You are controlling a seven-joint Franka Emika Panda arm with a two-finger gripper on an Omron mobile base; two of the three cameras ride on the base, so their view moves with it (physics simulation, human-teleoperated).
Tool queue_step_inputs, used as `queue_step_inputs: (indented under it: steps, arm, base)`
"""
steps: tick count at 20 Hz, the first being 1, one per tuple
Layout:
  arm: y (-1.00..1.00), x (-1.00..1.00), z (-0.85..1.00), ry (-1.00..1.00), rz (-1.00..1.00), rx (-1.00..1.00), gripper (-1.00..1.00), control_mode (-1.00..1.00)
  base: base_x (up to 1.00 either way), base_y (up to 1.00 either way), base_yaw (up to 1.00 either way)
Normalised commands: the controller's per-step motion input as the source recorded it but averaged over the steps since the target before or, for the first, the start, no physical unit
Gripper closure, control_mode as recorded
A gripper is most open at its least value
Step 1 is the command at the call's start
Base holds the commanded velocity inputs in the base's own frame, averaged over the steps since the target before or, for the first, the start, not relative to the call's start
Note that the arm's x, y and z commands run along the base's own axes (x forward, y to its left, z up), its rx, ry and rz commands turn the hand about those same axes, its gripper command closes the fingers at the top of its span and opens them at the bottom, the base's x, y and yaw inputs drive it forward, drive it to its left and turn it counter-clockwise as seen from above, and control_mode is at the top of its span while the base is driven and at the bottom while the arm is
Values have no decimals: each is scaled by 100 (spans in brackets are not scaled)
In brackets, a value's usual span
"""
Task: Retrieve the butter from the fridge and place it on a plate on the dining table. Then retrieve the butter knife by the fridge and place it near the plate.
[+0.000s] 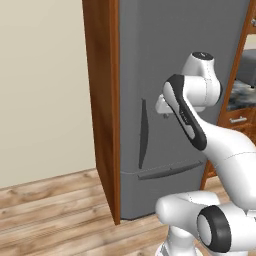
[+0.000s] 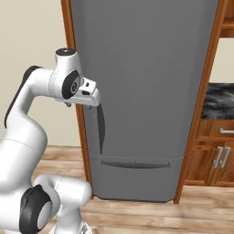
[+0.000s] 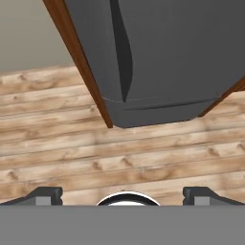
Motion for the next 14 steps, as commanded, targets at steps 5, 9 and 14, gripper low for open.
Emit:
queue_step_inputs:
  steps: [5, 9, 14]
  arm:
    - [0, 0, 0, 0, 0, 0, -100, 100]
    - [0, 0, 0, 0, 0, 0, -100, 100]
    - [0, 0, 0, 0, 0, 0, -100, 100]
  base:
    - [-33, 0, 0]
    - [-40, 0, -4]
    - [-11, 0, -1]
